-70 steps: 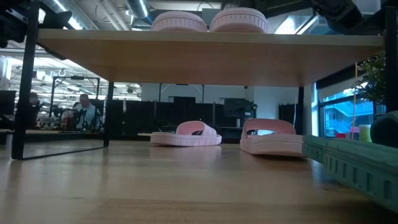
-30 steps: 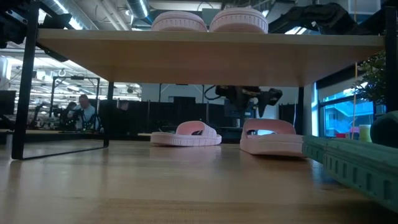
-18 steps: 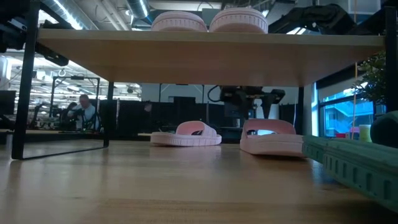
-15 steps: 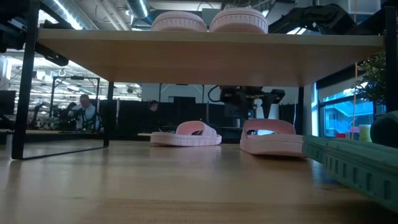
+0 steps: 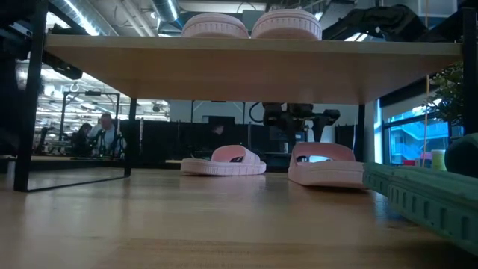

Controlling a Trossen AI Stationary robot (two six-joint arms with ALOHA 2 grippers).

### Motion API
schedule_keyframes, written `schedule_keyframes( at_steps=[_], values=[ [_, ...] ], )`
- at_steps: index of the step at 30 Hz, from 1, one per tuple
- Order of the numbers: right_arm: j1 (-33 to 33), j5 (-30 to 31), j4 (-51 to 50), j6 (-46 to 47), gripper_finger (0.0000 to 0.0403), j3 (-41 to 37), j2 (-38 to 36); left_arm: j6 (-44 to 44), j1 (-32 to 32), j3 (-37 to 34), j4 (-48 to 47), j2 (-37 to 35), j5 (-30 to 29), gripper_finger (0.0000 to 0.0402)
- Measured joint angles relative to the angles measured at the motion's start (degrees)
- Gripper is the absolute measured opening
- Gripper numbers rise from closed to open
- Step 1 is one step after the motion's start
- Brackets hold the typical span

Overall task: Pick and place slides into the shelf
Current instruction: Adjust the pink slipper under the shelf

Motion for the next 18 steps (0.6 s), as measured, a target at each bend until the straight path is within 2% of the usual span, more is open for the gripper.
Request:
schedule_keyframes(
  at_steps=[18],
  values=[
    [3.0,-1.5,-0.2,-1.1,0.0265,0.0,4.2,-0.3,0.0,0.0,0.0,0.0,0.2,0.0221]
  ],
)
